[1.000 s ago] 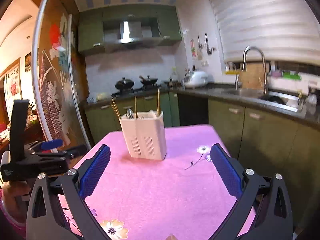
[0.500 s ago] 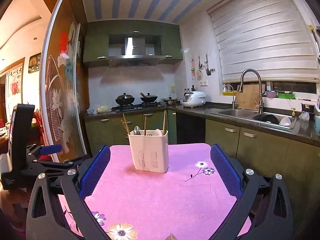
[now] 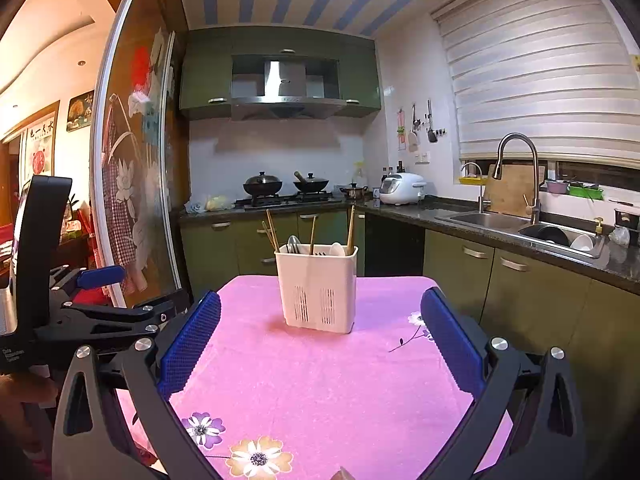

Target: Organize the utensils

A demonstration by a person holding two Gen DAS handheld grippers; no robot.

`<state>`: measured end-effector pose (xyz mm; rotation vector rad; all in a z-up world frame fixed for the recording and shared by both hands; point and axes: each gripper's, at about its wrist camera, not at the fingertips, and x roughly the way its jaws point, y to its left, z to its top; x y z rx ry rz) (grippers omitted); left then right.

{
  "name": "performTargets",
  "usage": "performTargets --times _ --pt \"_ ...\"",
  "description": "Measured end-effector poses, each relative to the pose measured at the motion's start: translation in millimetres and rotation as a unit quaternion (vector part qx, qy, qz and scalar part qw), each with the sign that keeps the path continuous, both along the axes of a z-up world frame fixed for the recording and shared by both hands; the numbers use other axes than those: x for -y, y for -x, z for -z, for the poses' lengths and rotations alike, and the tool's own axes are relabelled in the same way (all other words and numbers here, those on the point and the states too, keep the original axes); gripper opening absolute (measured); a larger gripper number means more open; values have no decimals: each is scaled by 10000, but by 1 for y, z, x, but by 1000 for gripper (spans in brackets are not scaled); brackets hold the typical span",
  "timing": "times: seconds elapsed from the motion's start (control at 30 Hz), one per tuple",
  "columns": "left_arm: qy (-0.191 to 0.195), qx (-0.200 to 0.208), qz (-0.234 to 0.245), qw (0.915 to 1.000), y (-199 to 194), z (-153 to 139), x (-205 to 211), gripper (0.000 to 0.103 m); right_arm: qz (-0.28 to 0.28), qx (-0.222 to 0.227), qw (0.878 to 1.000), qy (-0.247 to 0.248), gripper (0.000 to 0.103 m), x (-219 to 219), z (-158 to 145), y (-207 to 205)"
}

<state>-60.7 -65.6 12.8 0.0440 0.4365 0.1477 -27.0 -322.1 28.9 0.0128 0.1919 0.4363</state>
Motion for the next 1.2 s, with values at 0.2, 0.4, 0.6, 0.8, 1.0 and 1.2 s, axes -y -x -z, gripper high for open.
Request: performTargets --times 0.2,0.4,0.6,0.8,1.0,1.2 --pt "94 -45 102 9999 -2 1 -1 96 -33 -75 10000 9 99 -3 1 -6" --pt "85 -67 93 9999 -3 2 -1 96 -55 -157 9999 -45 99 -3 3 -11" --pt "74 -61 67 9999 -5 3 -3 96 -62 -177 9998 -80 99 0 5 -14" --pt "65 -62 59 9999 -4 3 -3 96 -66 -187 9998 -76 99 0 6 -14" --pt "59 -63 49 10000 -4 3 -3 96 -73 -198 9998 -68 99 -1 7 -16" --pt "170 -78 64 9998 -3 3 -8 96 -91 -232 9997 -60 99 -2 10 -16"
